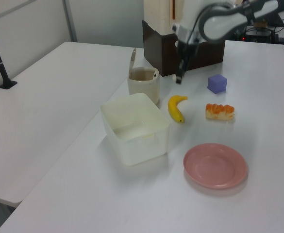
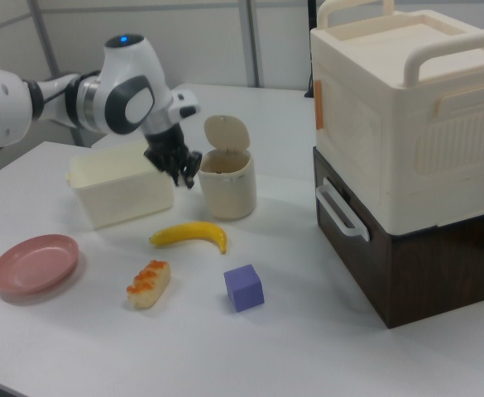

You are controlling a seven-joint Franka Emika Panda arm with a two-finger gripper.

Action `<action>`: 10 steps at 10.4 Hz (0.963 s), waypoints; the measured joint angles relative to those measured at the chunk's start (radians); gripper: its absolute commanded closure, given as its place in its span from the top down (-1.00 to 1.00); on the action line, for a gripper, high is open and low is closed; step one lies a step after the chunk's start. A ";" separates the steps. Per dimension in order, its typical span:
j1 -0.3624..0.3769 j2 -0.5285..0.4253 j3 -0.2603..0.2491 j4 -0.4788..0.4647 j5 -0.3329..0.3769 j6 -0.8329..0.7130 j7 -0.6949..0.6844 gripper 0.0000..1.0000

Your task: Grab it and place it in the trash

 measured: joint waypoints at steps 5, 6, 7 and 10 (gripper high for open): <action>-0.027 0.099 0.000 0.125 0.000 0.196 0.073 -0.36; -0.027 0.120 0.000 0.137 0.000 0.230 0.105 -0.35; -0.027 0.135 0.000 0.152 0.000 0.252 0.127 -0.32; -0.027 0.168 0.000 0.183 0.000 0.319 0.155 -0.07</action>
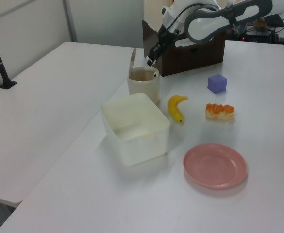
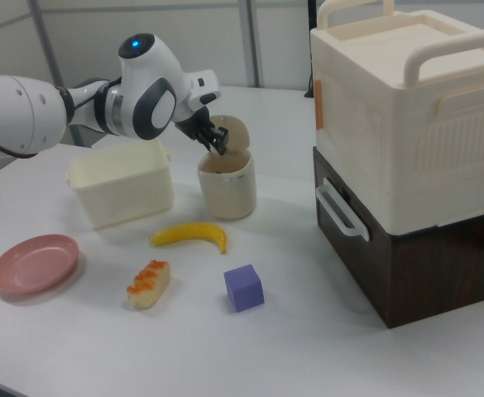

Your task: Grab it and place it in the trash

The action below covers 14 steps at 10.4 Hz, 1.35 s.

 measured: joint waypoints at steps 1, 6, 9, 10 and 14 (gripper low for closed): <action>0.000 0.010 0.000 0.008 0.000 0.007 0.004 0.15; 0.000 0.059 0.000 0.059 0.000 0.008 0.010 0.30; 0.000 0.059 0.000 0.063 0.000 0.008 0.010 0.39; 0.000 0.057 0.000 0.069 0.000 0.008 0.011 0.60; 0.001 -0.010 0.001 0.063 0.000 -0.189 0.011 1.00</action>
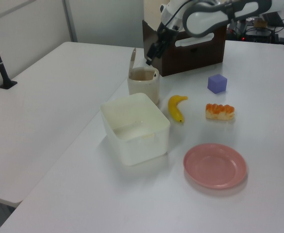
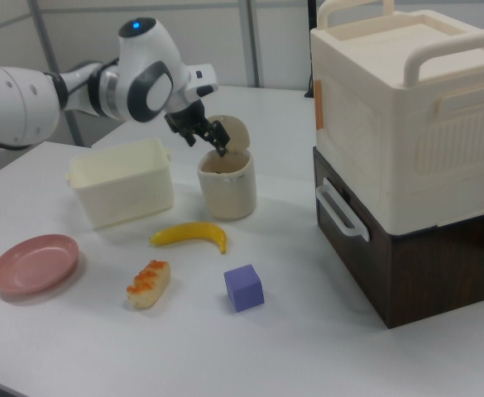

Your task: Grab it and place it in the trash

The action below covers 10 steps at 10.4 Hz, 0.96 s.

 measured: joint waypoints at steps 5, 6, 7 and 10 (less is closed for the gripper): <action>-0.006 -0.166 -0.001 -0.027 0.000 -0.396 -0.001 1.00; -0.012 -0.207 -0.002 -0.038 0.000 -0.481 -0.001 1.00; -0.015 -0.240 -0.002 -0.047 -0.010 -0.560 -0.001 1.00; -0.016 -0.300 -0.002 -0.077 -0.059 -0.665 -0.001 1.00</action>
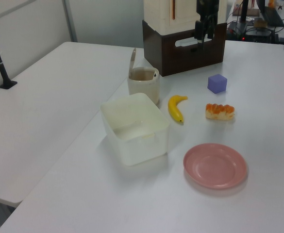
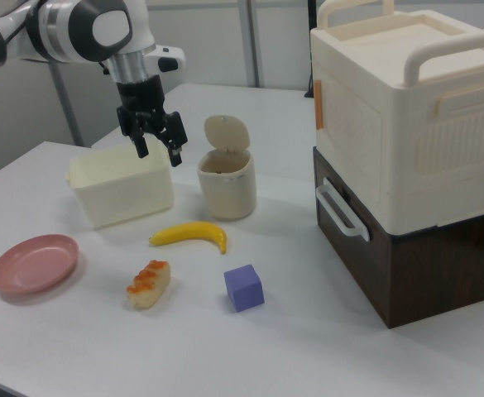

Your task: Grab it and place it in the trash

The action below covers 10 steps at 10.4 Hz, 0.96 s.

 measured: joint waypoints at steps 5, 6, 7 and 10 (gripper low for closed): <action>0.003 -0.037 0.004 -0.070 -0.020 0.000 -0.021 1.00; 0.003 -0.058 0.004 -0.096 -0.020 0.000 -0.033 1.00; 0.005 -0.093 0.004 -0.144 -0.020 0.011 -0.040 1.00; 0.009 -0.167 0.006 -0.232 -0.020 0.037 -0.040 1.00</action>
